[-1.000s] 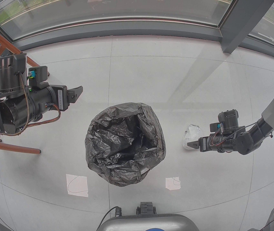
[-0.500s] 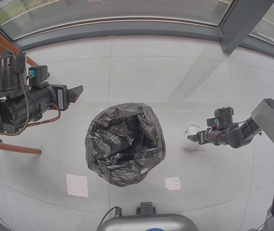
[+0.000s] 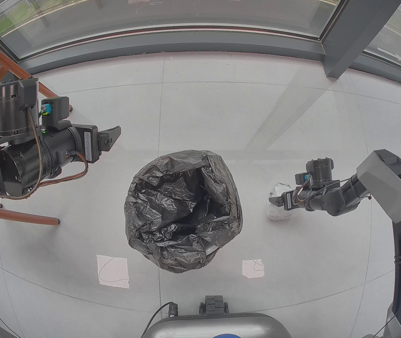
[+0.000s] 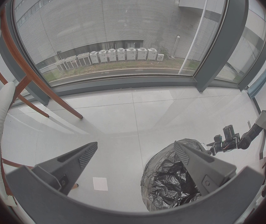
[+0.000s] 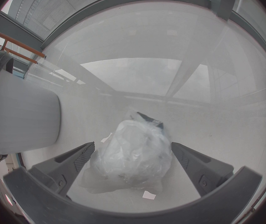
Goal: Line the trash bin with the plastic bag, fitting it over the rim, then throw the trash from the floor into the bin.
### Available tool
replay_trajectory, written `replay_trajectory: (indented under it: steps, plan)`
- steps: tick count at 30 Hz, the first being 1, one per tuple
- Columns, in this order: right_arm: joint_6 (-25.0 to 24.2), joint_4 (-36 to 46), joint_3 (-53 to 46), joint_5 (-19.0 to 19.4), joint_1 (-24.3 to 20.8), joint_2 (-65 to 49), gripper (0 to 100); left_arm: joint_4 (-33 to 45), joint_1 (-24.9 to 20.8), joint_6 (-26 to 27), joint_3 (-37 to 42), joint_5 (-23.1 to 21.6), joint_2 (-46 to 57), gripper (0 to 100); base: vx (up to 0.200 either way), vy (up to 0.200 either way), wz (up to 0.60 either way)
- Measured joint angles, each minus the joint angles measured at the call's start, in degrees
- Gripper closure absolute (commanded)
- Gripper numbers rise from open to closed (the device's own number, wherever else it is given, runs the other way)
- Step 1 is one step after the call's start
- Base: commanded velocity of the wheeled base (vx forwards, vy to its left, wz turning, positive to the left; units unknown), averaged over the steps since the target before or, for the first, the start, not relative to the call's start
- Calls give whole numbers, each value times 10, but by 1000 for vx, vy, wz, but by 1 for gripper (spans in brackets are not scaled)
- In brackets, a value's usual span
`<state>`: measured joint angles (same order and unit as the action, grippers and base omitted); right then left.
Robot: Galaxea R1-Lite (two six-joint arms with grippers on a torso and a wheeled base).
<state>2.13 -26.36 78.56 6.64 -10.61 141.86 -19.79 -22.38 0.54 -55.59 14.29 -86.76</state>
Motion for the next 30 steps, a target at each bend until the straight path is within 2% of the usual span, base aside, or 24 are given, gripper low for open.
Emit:
replay_trajectory:
  steps: [15,16,30]
  plan:
    - [0,-10,-3,-1,-7,39,0,0,1,1,-2,0,0,0,0,0,0]
    - [0,-12,-3,-1,-7,41,100,0,1,1,-2,0,0,0,0,0,0]
    - [0,-3,-6,0,3,24,100,0,1,1,-2,0,0,0,0,0,0]
